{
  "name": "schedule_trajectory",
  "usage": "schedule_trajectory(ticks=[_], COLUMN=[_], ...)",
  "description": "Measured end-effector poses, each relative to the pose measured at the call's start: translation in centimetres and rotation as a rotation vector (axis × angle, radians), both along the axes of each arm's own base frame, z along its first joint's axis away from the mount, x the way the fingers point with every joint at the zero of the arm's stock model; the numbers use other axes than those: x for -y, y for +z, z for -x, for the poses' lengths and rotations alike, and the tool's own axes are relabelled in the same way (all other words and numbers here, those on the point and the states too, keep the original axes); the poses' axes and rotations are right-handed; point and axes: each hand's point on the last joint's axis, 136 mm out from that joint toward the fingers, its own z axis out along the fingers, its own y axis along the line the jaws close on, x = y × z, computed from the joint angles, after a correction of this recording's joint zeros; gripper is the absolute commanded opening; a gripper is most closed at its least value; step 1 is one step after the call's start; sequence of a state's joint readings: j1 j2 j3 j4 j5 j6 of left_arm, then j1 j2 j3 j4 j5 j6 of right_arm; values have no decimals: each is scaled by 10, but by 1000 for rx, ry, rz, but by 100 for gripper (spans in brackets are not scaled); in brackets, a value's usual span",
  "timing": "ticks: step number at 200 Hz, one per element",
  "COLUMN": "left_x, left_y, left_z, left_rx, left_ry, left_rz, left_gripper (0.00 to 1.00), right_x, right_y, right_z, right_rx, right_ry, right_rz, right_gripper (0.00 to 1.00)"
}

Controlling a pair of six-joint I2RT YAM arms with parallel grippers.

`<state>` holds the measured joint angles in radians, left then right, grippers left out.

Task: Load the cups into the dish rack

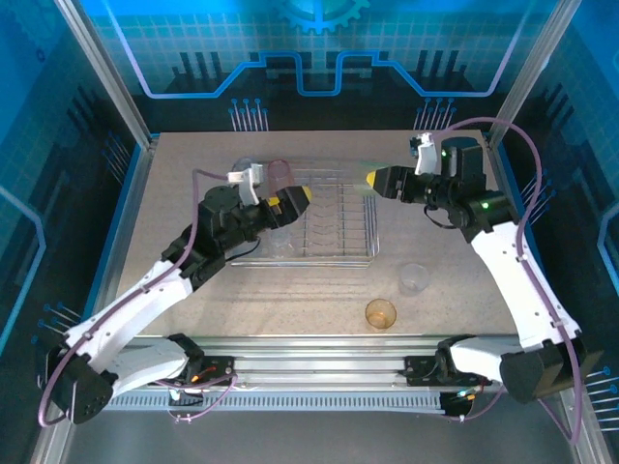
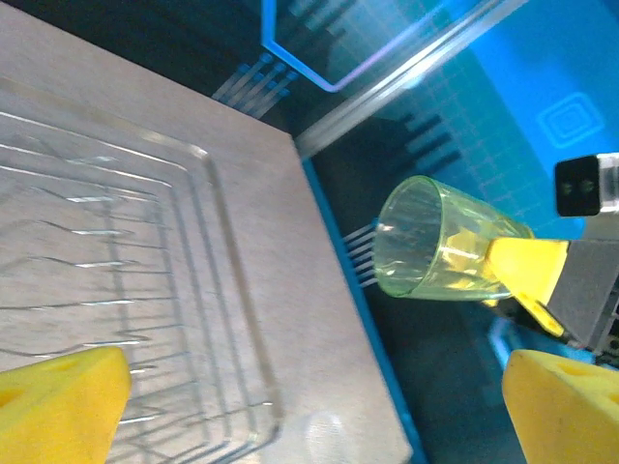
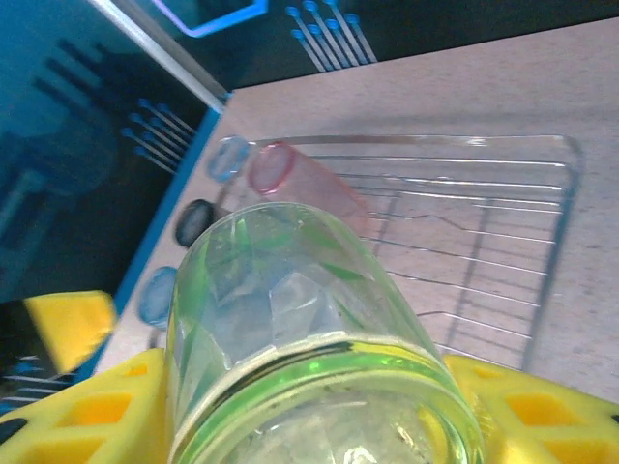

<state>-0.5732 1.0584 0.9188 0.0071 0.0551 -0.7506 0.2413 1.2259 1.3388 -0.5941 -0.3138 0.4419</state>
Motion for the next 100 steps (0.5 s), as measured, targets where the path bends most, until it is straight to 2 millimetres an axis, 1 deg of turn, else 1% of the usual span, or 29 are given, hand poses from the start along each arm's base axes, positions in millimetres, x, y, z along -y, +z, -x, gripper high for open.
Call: schedule_trajectory(ticks=[21, 46, 76, 100], left_x=[-14, -23, -29, -33], left_y=[-4, -14, -22, -21], left_z=[3, 5, 6, 5], left_rx=[20, 16, 17, 34], left_ry=[41, 58, 69, 84], left_rz=[-93, -174, -234, -260], left_gripper=[99, 100, 99, 99], right_x=[8, 12, 4, -4], right_y=[-8, -15, -27, -39], right_z=[-10, -28, -51, -60], right_rx=[-28, -64, -106, -133], right_ry=[-33, -44, -11, 27], right_rz=[76, 173, 275, 345], right_gripper=[20, 23, 24, 24])
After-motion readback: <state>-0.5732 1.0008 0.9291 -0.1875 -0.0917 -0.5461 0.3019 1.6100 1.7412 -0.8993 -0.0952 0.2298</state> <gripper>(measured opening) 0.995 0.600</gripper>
